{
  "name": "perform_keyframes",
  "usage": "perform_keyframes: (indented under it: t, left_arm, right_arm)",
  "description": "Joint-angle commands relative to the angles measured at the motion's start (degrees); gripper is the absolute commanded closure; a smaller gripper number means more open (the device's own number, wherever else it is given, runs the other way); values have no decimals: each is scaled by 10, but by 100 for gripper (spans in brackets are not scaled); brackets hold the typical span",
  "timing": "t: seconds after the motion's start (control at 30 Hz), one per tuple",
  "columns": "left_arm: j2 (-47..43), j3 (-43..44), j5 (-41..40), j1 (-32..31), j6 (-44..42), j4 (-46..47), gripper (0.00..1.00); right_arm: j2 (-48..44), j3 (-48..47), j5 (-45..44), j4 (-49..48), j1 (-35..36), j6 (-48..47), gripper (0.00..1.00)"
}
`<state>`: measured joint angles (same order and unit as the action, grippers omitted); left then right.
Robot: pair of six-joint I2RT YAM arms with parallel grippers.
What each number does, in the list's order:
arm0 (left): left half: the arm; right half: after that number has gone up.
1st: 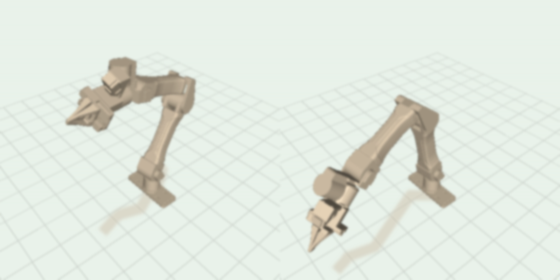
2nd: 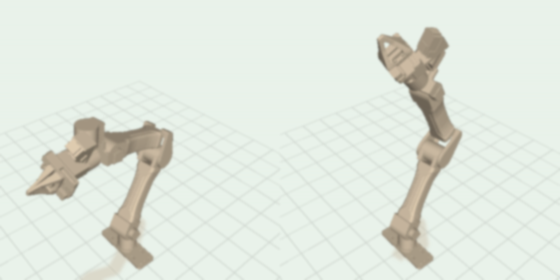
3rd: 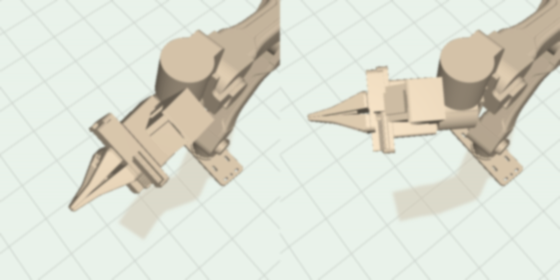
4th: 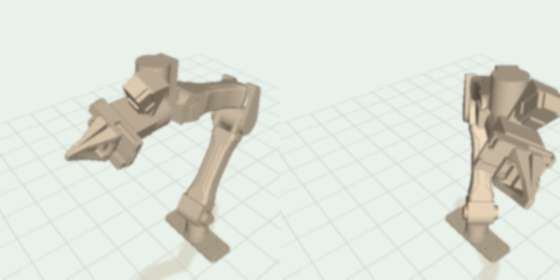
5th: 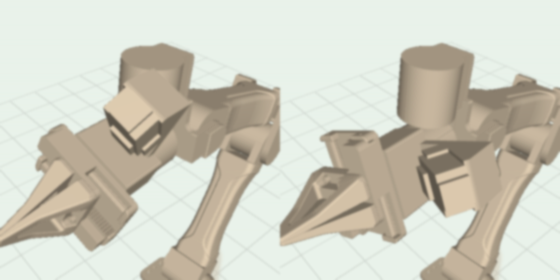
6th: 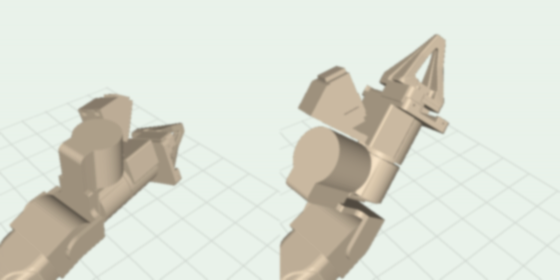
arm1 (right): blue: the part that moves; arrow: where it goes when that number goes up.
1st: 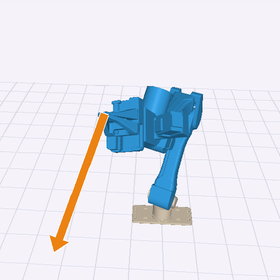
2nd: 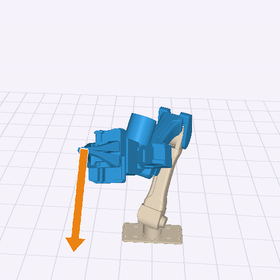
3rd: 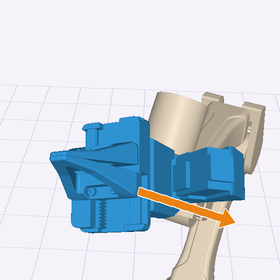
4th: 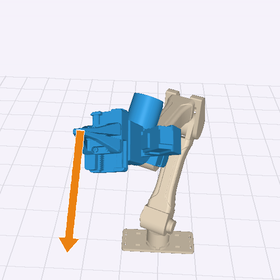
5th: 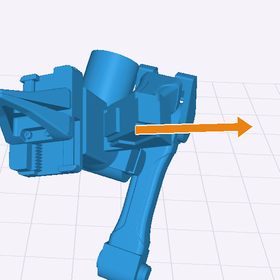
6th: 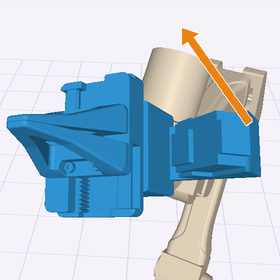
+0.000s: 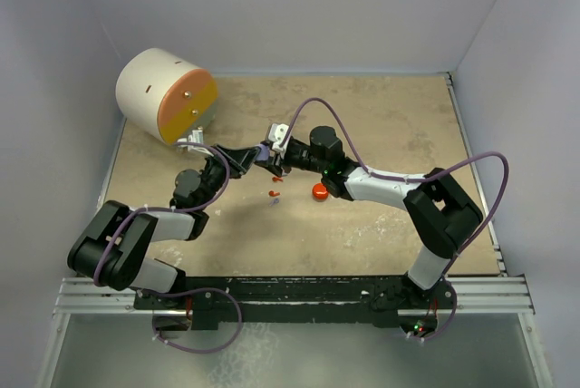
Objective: Insert the wireless bluetooth earbuds into the charging case
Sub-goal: Pick up the charging case at the center of the board.
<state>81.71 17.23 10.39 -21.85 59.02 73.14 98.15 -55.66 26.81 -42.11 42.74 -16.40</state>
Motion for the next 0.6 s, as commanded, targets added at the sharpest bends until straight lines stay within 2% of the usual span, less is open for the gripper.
perform_keyframes:
  t: [0.0,0.3,0.37,0.43,0.47,0.5,0.57]
  left_arm:
    - [-1,1,11,-4,5,48,74]
    - [-1,-2,7,-5,8,59,81]
    - [-1,-3,7,-5,9,60,85]
    - [-1,-2,5,-5,10,58,95]
    - [-2,0,2,-5,10,55,100]
    - [-2,2,-1,-5,11,50,100]
    - [-4,6,-7,-5,14,39,100]
  right_arm:
    - [-5,-25,16,-10,1,7,100]
    - [-5,-25,14,-10,1,8,100]
    - [-4,-26,12,-10,1,9,100]
    - [-1,-29,4,-10,1,19,99]
    - [1,-32,0,-8,1,23,89]
    - [2,-35,-5,-3,1,26,74]
    - [-2,-34,-18,-2,1,37,52]
